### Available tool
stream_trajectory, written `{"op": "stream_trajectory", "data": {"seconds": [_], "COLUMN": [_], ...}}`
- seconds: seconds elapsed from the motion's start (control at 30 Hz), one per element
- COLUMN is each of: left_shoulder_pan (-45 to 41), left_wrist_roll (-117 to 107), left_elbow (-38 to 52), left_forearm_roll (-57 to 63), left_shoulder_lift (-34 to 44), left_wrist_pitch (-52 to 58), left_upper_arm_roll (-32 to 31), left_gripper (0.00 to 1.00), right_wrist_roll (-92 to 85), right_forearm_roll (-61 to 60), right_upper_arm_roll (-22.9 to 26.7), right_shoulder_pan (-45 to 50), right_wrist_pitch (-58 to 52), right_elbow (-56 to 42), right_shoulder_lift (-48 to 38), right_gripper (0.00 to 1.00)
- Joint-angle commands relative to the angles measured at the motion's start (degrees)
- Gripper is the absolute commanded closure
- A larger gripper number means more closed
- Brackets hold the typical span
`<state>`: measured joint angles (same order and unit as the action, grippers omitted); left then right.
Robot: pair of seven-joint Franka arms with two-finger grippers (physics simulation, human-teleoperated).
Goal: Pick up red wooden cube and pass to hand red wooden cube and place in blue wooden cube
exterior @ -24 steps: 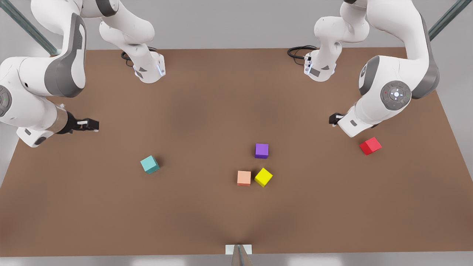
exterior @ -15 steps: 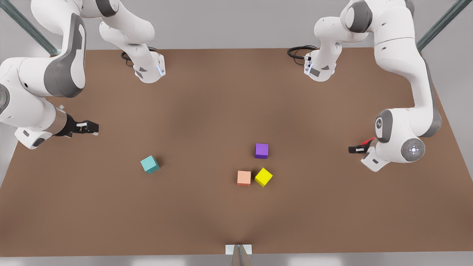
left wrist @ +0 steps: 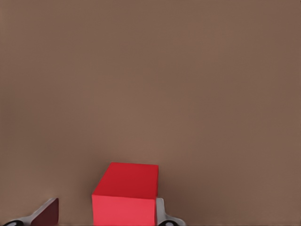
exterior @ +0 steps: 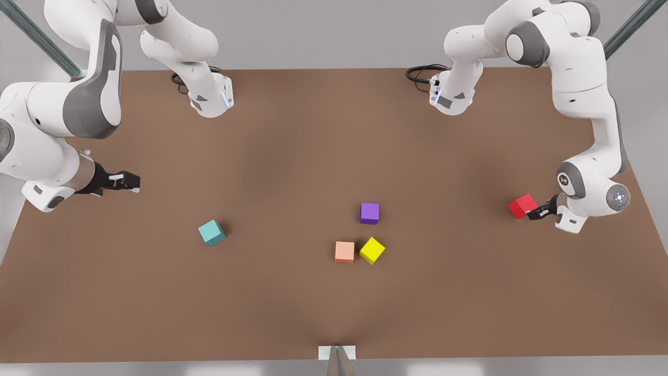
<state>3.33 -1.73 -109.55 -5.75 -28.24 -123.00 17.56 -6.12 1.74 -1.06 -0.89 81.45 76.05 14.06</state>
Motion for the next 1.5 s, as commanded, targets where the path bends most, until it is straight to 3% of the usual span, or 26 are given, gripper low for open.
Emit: {"op": "stream_trajectory", "data": {"seconds": [0.0,0.27,0.47,0.87,0.93,1.07,1.17,1.23,1.3,1.37,1.47], "left_shoulder_pan": [-1.2,-1.1,-1.2,-1.0,-0.9,-0.8,1.3,2.0,1.9,1.8,1.7], "left_wrist_roll": [-3.9,-3.3,-2.1,-0.6,-0.6,-0.7,-0.8,-0.9,-11.4,-14.5,-14.1], "left_elbow": [-0.4,-1.5,-6.3,-6.3,-6.2,-5.9,-2.5,-0.6,11.7,24.0,42.8], "left_forearm_roll": [-0.4,-1.1,-1.1,-1.3,-2.7,-6.0,-16.1,-17.3,-18.1,-24.8,-25.2], "left_shoulder_lift": [1.6,1.8,0.6,-3.2,-3.2,-3.2,-1.3,-1.3,-3.7,-8.7,-24.4], "left_wrist_pitch": [0.9,-0.3,-7.7,-9.9,-9.9,-9.4,-3.6,-2.3,12.8,19.8,20.2], "left_upper_arm_roll": [0.0,0.0,-0.1,-0.5,-0.6,-1.5,-8.7,-11.4,-21.1,-31.8,-50.0], "left_gripper": [0.0,0.0,0.0,0.0,0.29,0.29,0.29,0.29,0.29,0.29,0.3], "right_wrist_roll": [-0.6,-0.4,-0.4,-0.3,-0.4,-0.5,-1.1,-10.1,-37.6,-57.3,-83.0], "right_forearm_roll": [-0.1,-0.1,0.0,0.0,0.0,0.0,0.0,-9.5,-26.5,-42.9,-52.5], "right_upper_arm_roll": [0.0,0.0,-0.1,-0.1,-0.1,-0.1,-0.1,0.1,0.1,-0.3,-2.1], "right_shoulder_pan": [0.0,0.1,0.1,0.2,0.1,0.1,0.0,-0.9,-3.7,-3.6,-3.0], "right_wrist_pitch": [0.0,0.0,0.0,0.0,0.0,0.0,0.0,0.1,-2.1,-3.3,-2.0], "right_elbow": [0.0,0.1,0.2,0.3,0.3,0.3,0.3,0.9,0.9,0.5,-1.4], "right_shoulder_lift": [-0.1,0.0,0.0,0.0,0.0,0.1,0.2,2.5,12.5,20.1,24.9], "right_gripper": [0.0,0.0,0.0,0.0,0.0,0.0,0.0,0.0,0.0,0.0,0.0]}}
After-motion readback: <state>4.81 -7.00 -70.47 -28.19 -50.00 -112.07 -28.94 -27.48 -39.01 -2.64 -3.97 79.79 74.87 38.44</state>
